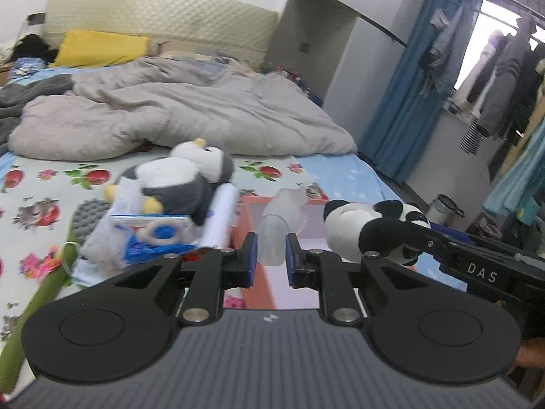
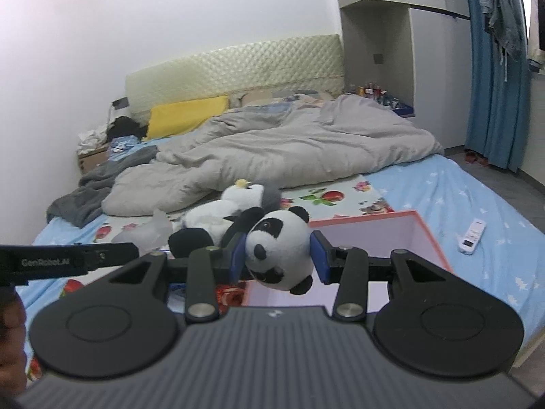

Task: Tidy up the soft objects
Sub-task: 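Lift the panda plush with the right tool and carry it over the pink box, then open the right tool to drop the panda plush into the box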

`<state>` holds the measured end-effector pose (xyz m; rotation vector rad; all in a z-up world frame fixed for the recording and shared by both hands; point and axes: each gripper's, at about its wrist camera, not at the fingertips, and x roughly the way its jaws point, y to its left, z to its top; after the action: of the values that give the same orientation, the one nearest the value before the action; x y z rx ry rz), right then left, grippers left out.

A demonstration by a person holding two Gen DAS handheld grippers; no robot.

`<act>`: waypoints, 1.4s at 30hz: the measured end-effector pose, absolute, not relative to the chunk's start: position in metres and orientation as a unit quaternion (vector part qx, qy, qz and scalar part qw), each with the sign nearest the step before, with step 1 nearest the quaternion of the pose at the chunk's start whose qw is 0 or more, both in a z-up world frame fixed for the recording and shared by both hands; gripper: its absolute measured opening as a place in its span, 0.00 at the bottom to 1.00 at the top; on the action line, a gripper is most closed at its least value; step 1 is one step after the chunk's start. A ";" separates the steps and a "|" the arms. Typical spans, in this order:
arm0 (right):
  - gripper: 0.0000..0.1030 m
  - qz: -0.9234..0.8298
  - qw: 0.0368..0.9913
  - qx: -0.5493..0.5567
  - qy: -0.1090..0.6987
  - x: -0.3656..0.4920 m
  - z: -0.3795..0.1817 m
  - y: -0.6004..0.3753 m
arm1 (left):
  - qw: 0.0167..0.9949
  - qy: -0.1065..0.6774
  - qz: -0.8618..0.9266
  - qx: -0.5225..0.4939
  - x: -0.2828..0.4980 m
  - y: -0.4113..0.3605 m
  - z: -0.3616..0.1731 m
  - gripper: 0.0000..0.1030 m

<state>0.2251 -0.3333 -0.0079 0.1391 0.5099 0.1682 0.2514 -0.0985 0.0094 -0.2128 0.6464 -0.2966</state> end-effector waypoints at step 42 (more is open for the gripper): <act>0.64 0.022 0.913 0.124 0.388 0.257 -0.126 -0.425 | 0.881 0.415 -0.213 -0.072 0.320 -0.205 -0.085 0.62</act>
<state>0.2572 -0.4249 -0.1260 0.2558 0.7998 0.0446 0.3196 -0.2049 -0.0846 -0.1501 0.8651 -0.4435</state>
